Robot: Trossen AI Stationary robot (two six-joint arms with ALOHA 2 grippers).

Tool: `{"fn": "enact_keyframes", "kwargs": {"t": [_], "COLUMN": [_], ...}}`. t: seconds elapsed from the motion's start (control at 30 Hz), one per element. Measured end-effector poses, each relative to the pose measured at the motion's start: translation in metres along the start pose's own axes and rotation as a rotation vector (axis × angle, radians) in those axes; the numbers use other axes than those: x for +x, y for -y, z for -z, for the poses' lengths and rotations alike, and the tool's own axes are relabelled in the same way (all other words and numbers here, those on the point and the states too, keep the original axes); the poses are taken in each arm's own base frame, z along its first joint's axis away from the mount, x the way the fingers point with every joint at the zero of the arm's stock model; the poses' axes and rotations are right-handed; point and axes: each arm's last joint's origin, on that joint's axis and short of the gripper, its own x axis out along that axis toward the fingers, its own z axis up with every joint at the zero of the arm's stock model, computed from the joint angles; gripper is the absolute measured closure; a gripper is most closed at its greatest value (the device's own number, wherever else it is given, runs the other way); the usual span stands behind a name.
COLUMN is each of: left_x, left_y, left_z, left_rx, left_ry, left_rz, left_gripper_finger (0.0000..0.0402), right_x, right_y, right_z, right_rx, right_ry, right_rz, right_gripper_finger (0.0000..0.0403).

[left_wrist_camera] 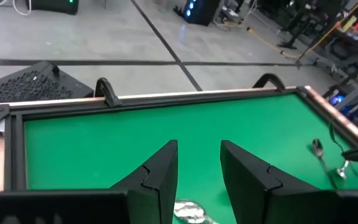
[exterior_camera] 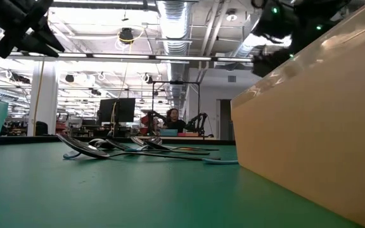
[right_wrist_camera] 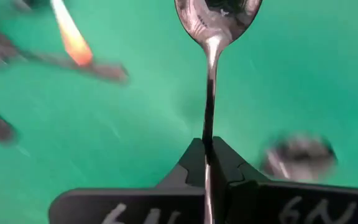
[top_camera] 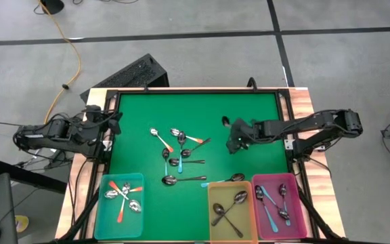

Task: Sort silverware by color (type)
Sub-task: Put the black spoon into the orange bin

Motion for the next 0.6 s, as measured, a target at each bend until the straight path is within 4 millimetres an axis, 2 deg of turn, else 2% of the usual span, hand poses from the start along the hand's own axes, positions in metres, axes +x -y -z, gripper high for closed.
{"fn": "enact_keyframes", "kwargs": {"t": [0.2, 0.37, 0.6], "left_x": [0.0, 0.0, 0.001], "left_y": [0.006, 0.011, 0.014], "left_z": [-0.004, -0.01, -0.011], "left_rx": [-0.031, -0.044, -0.054], "left_ry": [0.028, 0.104, 0.135], "left_rz": [0.045, 0.04, 0.028], "left_gripper_finger": [0.0296, 0.0296, 0.0296], "right_x": [-0.004, -0.015, -0.025], "right_y": [-0.015, -0.031, -0.039], "right_z": [-0.022, -0.037, -0.049], "right_rx": [0.013, -0.084, -0.098], "right_ry": [0.227, 0.43, 0.582], "right_rz": [-0.13, -0.241, -0.329], "right_gripper_finger": [0.0395, 0.0395, 0.0395]}}
